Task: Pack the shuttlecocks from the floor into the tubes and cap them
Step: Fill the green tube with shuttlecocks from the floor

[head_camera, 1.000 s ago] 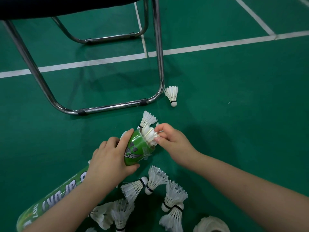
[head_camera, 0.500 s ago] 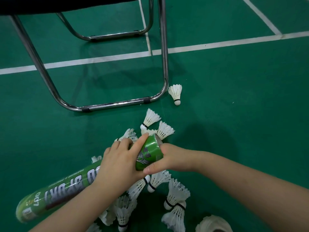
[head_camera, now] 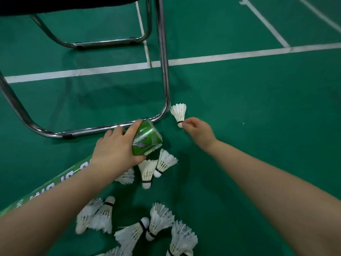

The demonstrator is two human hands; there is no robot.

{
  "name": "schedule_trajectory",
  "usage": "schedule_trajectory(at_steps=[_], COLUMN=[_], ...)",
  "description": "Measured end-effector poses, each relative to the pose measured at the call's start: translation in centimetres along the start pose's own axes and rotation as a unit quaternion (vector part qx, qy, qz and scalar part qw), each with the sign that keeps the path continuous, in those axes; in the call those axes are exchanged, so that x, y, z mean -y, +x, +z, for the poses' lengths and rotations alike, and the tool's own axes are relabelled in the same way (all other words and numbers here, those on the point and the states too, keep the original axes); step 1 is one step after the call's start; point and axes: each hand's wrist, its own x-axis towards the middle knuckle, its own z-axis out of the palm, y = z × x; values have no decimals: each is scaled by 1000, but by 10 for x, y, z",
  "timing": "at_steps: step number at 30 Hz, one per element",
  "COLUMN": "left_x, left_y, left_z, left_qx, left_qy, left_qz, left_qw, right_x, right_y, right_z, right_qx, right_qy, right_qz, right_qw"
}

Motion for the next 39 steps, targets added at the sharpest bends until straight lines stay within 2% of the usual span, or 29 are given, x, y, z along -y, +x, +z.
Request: schedule_trajectory(at_steps=[3,7,10,14,17,19,23,26,29,32,35,39], left_x=[0,-2,-2,0,3,3,0,-4,-10,-15,-19,-27], left_y=[13,17,19,22,24,24,22,20,13,0,-15,-38], left_z=[2,6,10,11,9,8,7,5,3,1,-1,0], left_qx=[-13,-22,-18,-14,-18,-22,-26,-23,-16,-2,-3,-6], left_qy=[3,-6,-7,-2,-1,1,4,-2,-13,-16,-17,-9], left_qz=[-1,4,1,-6,-2,-1,-1,-3,1,4,12,23], left_qw=[1000,1000,1000,1000,1000,1000,1000,1000,1000,1000,1000,1000], right_x=[1,10,15,21,20,16,9,12,14,17,26,42], right_y=[34,71,86,97,98,95,87,82,63,28,-7,-55], right_z=[-5,-2,5,14,19,21,17,11,6,-2,-17,-39], right_qx=[-16,-28,-10,15,21,22,-14,-31,-52,-70,-63,-80], right_qy=[-110,-185,-243,-333,-403,-415,-360,-251,-165,-86,-21,66], right_qz=[0,19,-5,-45,-27,-18,-34,-10,-24,-52,-41,-59], right_qw=[994,982,970,942,915,910,932,967,985,993,997,993])
